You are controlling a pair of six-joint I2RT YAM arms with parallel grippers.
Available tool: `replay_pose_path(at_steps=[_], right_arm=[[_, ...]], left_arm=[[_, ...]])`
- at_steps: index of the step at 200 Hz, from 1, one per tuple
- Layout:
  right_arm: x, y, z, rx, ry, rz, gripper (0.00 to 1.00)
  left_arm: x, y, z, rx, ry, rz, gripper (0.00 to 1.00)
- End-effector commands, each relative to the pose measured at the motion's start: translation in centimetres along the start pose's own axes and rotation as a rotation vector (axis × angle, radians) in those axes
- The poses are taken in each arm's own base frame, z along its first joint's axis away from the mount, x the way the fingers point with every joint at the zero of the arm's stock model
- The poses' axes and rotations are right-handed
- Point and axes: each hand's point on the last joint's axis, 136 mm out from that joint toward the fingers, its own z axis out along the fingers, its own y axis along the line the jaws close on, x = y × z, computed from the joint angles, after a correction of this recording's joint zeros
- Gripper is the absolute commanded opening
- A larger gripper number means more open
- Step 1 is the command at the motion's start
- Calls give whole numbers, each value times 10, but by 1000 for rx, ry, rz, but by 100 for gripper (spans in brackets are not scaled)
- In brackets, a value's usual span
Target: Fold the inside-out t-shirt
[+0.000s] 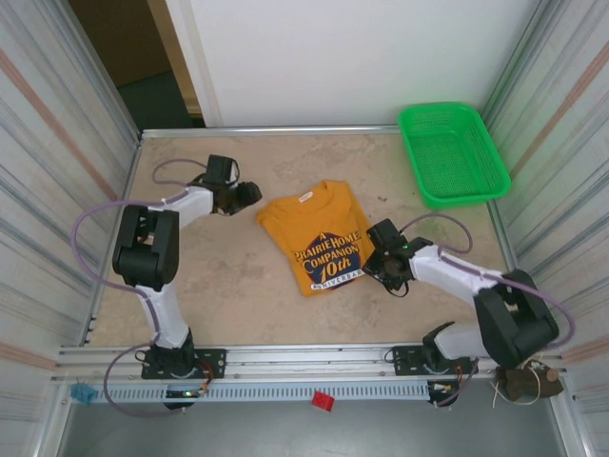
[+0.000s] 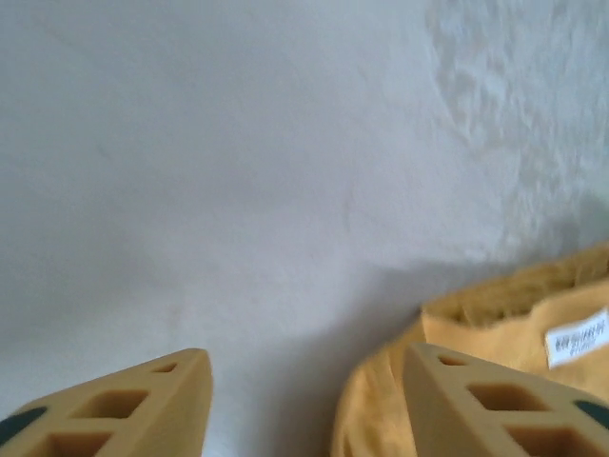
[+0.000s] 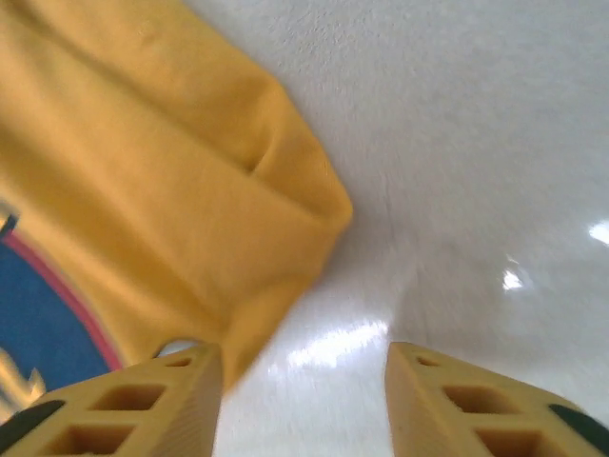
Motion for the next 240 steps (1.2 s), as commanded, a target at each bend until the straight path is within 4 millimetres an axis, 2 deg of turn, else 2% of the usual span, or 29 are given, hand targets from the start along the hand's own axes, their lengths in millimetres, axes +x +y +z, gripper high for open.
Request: replay_pose_path(at_steps=[1,13,27,37,49,72,84,106,127,150,173,199,226,240], right_arm=[[-23,5,-35,-35,-113,5,47],[-36,25,-45,-105,-118,-64,42],[-48,48,-47,-176,-81,-142,35],[-54,66,-42,-235,-42,-202,33],[-55,85,-34,-307,17,-254,30],[-52,104,-9,-371,101,-297,22],[-53,101,5,-346,110,-295,17],[-49,80,30,-277,122,-259,13],[-39,51,41,-209,126,-212,10],[-20,24,39,-173,141,-149,10],[2,1,34,-146,135,-93,11],[26,-12,27,-106,135,-73,12],[46,-8,21,-134,161,-68,17],[32,11,4,-183,139,-135,22]], left_arm=[[-27,1,-36,2,-34,37,60],[-30,-12,-58,28,-59,43,61],[-13,-38,-76,84,-39,33,61],[10,-60,-84,123,-14,44,61],[48,-87,-87,169,32,57,60],[123,-116,-83,216,96,59,59],[156,-117,-79,221,120,37,59],[212,-122,-64,264,184,37,58],[247,-116,-44,249,274,60,58],[254,-87,-34,156,288,71,58],[247,-64,-35,101,295,91,58],[239,-37,-34,44,314,100,58],[220,-21,-42,25,296,108,57],[200,-31,-58,56,256,137,58]])
